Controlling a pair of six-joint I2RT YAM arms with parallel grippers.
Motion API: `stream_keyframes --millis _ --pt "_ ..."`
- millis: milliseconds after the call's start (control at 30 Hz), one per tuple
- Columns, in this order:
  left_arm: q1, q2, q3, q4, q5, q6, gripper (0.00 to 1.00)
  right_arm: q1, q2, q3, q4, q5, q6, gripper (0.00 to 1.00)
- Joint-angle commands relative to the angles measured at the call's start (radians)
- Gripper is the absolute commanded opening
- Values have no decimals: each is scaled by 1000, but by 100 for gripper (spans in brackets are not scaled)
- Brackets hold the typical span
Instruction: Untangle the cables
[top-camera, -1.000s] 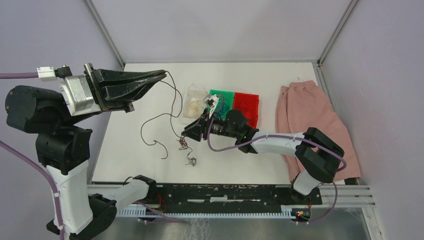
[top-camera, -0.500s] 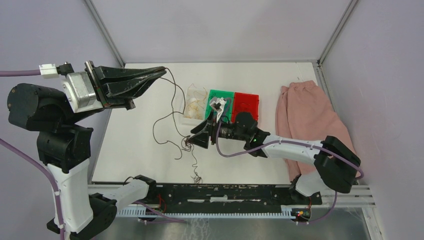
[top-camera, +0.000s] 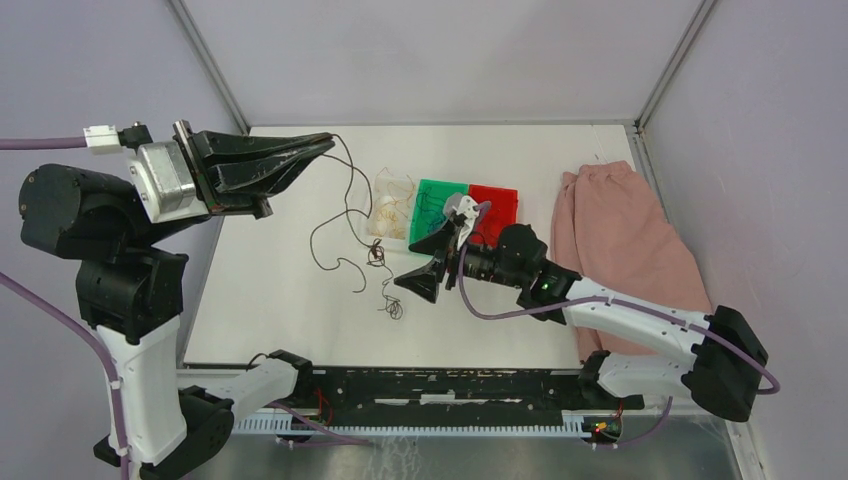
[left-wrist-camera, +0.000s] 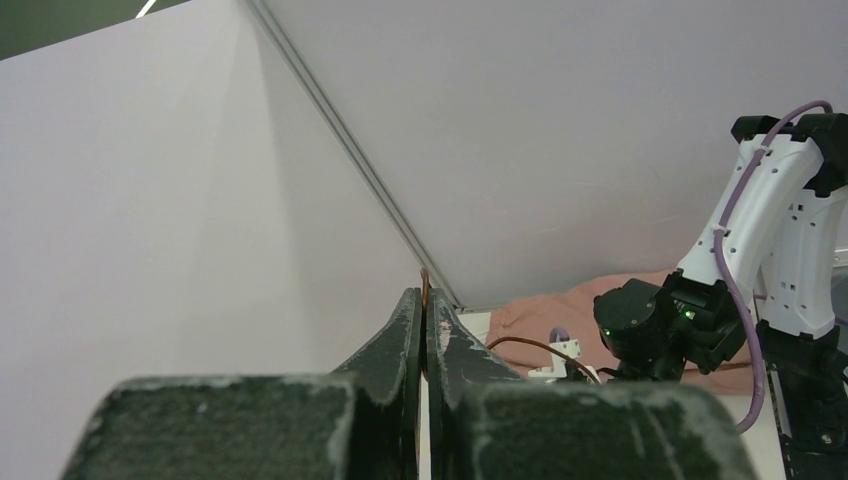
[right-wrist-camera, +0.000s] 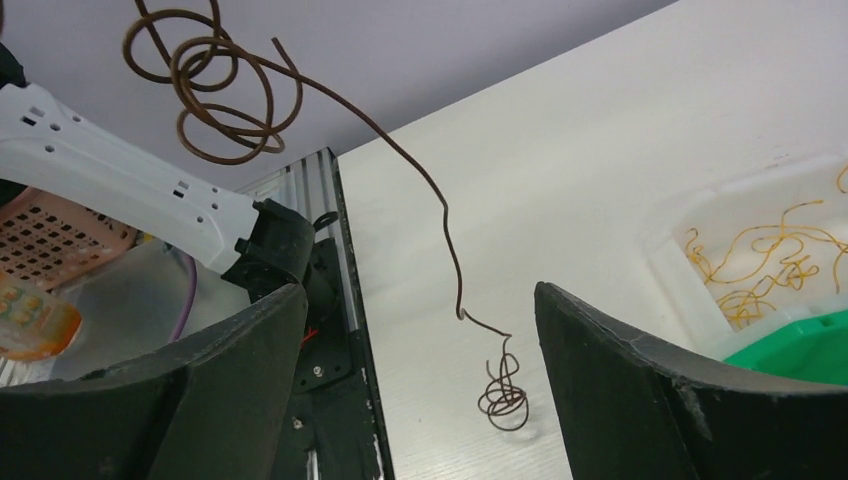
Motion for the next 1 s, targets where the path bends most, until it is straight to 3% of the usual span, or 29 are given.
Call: stream_keyframes --millis 0,133,267,467,567,700,767,833,967 --pt "0 12 -1 40 -6 36 3 1 27 82 -33 -72 -67 91" --pt "0 15 0 53 -6 23 3 2 86 139 -55 -28 -94 91" --pt "0 15 0 62 -8 21 3 8 175 205 18 -96 -54 92" --pt "0 11 -3 63 -14 22 3 33 274 248 104 -188 14 81" --pt "0 7 -11 63 -13 24 3 34 303 258 101 -143 33 66" --pt "0 5 -7 69 -16 24 3 25 325 266 83 -100 62 22" --pt "0 6 11 70 -25 36 3 15 325 246 85 -92 88 6" --pt "0 6 29 70 -36 60 3 3 308 207 71 -60 97 0" --pt "0 -2 49 105 -95 147 3 -30 224 63 44 47 112 0"
